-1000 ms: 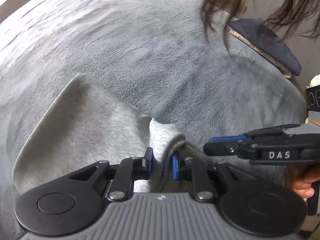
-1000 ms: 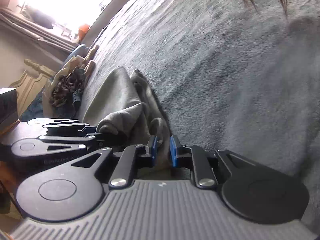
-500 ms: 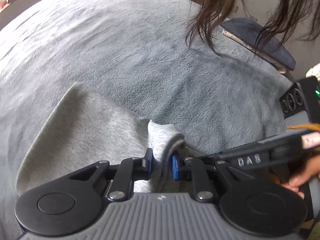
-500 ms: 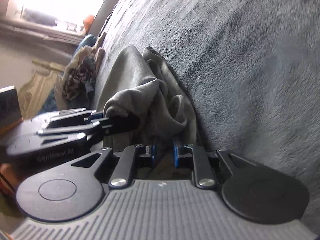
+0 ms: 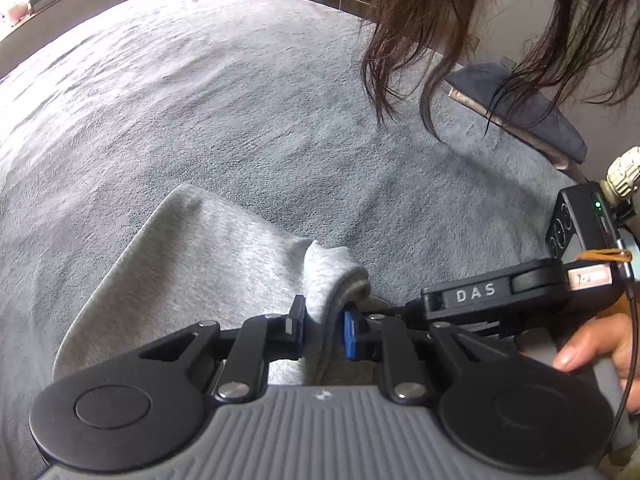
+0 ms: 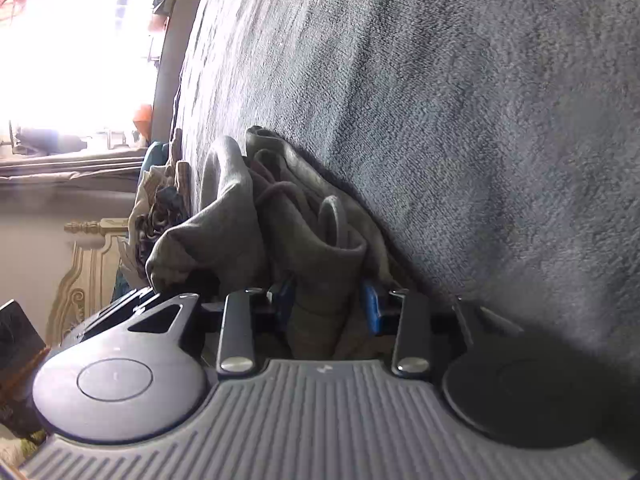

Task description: Fold clothes

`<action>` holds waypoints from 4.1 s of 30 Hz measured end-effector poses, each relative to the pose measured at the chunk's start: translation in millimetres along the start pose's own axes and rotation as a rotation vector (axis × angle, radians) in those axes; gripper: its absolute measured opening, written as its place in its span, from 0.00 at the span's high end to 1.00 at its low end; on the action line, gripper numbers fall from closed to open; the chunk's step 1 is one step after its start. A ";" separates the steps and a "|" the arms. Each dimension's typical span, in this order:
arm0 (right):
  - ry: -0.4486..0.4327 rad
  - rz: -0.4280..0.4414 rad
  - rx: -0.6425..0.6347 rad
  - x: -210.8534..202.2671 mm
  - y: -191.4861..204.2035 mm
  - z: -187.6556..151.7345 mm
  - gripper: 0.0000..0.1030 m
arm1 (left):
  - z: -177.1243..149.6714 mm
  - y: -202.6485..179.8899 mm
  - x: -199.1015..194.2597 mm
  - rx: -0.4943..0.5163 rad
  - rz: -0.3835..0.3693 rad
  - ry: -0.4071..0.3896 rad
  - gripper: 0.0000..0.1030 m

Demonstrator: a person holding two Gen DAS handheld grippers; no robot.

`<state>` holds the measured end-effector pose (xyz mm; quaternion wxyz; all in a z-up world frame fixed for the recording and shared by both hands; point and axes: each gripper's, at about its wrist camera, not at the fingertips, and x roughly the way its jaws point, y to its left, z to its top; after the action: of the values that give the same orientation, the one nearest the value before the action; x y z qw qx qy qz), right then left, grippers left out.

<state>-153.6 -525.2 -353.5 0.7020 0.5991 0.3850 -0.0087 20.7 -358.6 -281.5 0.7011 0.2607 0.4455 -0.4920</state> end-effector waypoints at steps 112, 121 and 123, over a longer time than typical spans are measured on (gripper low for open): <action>-0.050 -0.003 -0.481 72.0 79.2 128.4 0.70 | 35.5 135.0 34.4 -0.291 0.030 0.030 0.52; 0.225 0.043 -0.392 125.7 86.0 167.7 0.70 | 44.1 139.2 54.6 -0.213 -0.098 -0.027 0.37; 0.267 0.034 -0.384 137.7 88.9 170.3 0.70 | 46.7 143.8 64.5 -0.213 -0.143 -0.026 0.38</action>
<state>75.6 -582.7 -357.7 0.7460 0.4570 0.4588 0.1557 178.2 -371.0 -327.0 0.6938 0.1459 0.5033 -0.4940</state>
